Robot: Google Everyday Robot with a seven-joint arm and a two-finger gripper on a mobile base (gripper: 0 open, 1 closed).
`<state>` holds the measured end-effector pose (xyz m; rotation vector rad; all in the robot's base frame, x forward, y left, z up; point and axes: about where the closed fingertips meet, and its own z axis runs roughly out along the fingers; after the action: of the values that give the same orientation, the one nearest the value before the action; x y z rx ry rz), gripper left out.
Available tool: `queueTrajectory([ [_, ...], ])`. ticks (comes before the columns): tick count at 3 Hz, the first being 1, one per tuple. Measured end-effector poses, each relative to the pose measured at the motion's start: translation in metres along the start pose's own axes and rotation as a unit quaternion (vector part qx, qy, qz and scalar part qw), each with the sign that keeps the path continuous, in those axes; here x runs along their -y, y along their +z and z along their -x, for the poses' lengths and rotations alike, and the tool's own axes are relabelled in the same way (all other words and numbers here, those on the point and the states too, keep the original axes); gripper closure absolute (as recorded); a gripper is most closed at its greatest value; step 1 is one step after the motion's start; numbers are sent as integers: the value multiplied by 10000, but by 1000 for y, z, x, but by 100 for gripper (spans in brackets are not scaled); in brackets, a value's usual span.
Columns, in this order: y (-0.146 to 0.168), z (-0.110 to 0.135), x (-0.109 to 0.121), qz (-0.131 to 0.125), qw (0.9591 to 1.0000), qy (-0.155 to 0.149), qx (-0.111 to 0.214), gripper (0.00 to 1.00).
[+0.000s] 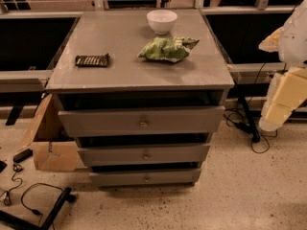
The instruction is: Open middle drawer
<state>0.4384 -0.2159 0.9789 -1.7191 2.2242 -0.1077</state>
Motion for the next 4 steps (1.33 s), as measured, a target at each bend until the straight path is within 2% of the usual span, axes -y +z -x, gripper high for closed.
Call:
queueTrajectory([
  [1,0,0,0,0,10000,0,0,0],
  [2,19,3,-10,25,10000,-38,-11,0],
  [3,86,24,-48,-1,9996,-199,175,0],
  [4,158,26,-79,144,9994,-205,226,0],
])
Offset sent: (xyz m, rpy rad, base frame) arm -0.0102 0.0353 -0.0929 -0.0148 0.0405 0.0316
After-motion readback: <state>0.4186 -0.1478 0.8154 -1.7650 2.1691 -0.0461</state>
